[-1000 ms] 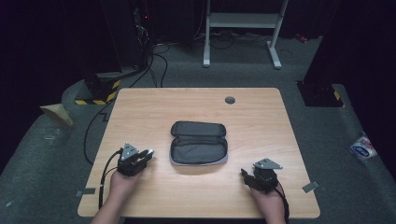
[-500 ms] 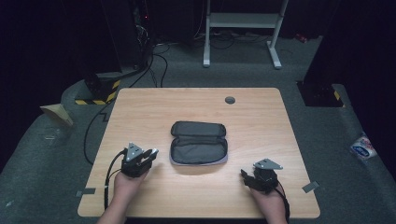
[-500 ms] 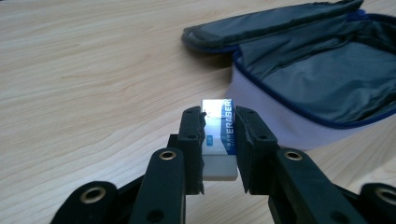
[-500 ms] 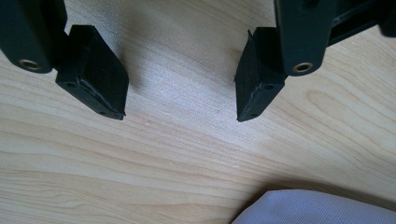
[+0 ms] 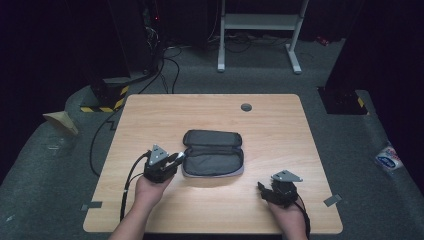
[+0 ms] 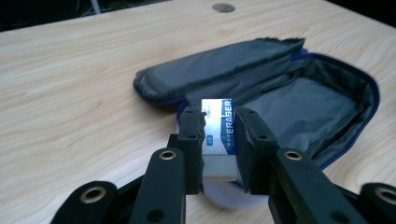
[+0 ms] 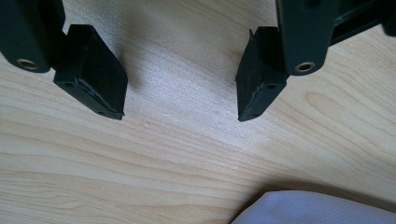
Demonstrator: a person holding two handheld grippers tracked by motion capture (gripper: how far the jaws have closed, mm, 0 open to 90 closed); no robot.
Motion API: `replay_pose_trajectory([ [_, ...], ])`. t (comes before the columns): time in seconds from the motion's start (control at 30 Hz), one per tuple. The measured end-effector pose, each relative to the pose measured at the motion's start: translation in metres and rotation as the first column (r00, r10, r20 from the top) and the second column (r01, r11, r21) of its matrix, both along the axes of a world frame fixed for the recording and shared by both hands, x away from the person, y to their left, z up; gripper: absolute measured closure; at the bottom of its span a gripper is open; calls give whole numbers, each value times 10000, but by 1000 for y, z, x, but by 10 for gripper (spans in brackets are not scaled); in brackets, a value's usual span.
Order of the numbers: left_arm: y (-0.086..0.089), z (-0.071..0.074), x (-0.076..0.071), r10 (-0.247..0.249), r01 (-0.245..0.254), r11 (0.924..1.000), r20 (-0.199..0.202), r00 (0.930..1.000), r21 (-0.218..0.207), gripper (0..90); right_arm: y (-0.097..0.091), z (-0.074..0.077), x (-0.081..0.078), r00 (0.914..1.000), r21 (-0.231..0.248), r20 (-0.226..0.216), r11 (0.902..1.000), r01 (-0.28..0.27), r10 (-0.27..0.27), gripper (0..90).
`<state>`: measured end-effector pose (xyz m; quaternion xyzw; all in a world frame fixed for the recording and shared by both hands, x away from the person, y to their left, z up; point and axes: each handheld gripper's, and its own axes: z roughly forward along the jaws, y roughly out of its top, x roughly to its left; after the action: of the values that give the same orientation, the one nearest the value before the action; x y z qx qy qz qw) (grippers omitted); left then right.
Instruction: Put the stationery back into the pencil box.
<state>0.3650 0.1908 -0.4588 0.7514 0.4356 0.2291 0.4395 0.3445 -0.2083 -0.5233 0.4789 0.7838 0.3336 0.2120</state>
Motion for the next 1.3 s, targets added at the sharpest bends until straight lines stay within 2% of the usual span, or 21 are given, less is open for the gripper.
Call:
replay_pose_trajectory([
  [0.13,-8,2,5,-159,159,9997,-3,9999,-159,729,0,0,0,10000,-4,5,10000,-10,10,338],
  [0.37,-21,1,10,-438,438,9990,-12,9990,-13,729,0,0,0,10000,-27,28,10000,-14,14,338],
  [0.67,-29,-5,21,-509,509,9987,-388,9980,-15,729,0,0,0,10000,-31,30,10000,-14,14,339],
  [1.13,-40,-25,34,-392,436,9983,-1116,9930,380,728,0,0,0,10000,-43,46,10000,5,-5,340],
  [1.23,-42,-28,35,-315,380,9978,-1170,9926,539,728,0,0,0,10000,-29,23,10000,6,-5,340],
  [1.27,-43,-30,36,-301,397,9961,-1188,9925,793,728,0,0,0,10000,-39,34,10000,-2,3,340],
  [1.3,-44,-32,35,-292,398,9956,-1235,9919,850,728,0,0,0,10000,-37,34,10000,-5,5,340],
])
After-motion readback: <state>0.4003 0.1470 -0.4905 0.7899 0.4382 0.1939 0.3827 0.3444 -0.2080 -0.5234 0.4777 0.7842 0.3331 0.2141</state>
